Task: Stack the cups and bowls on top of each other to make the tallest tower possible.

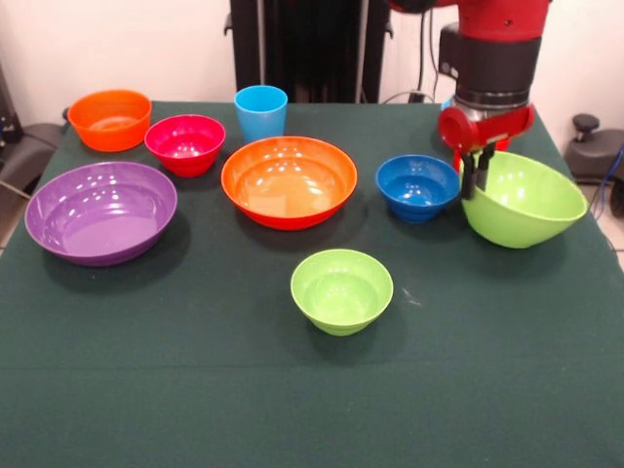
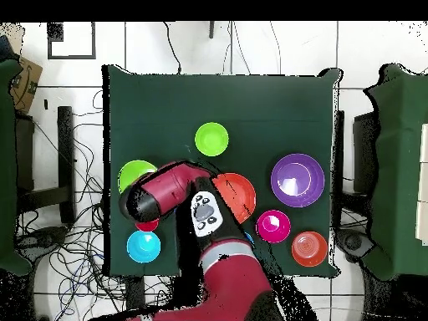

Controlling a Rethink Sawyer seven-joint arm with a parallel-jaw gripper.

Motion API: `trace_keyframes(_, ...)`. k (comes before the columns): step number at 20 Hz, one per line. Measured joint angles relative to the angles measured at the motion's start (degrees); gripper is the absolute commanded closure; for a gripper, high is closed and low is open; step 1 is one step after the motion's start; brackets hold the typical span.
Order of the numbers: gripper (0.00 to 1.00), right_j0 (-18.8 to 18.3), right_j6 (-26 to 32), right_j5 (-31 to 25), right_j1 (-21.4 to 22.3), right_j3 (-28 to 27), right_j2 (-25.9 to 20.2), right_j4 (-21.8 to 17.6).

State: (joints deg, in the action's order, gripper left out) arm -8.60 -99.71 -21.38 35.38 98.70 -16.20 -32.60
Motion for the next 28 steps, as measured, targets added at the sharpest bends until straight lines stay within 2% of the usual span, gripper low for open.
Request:
trace_keyframes(3,1.0,-2.4,0.0,-5.9,3.1,0.2,-1.5,2.2)
trace_keyframes(7,1.0,-4.4,0.0,-9.3,5.7,0.3,-2.4,3.1)
trace_keyframes(11,1.0,-6.4,0.0,-9.9,7.1,0.3,-3.6,3.8)
trace_keyframes(19,1.0,-13.1,0.0,-9.9,9.1,0.5,-8.1,5.8)
trace_keyframes(28,1.0,-25.0,0.0,-12.1,9.9,0.5,-14.8,7.0)
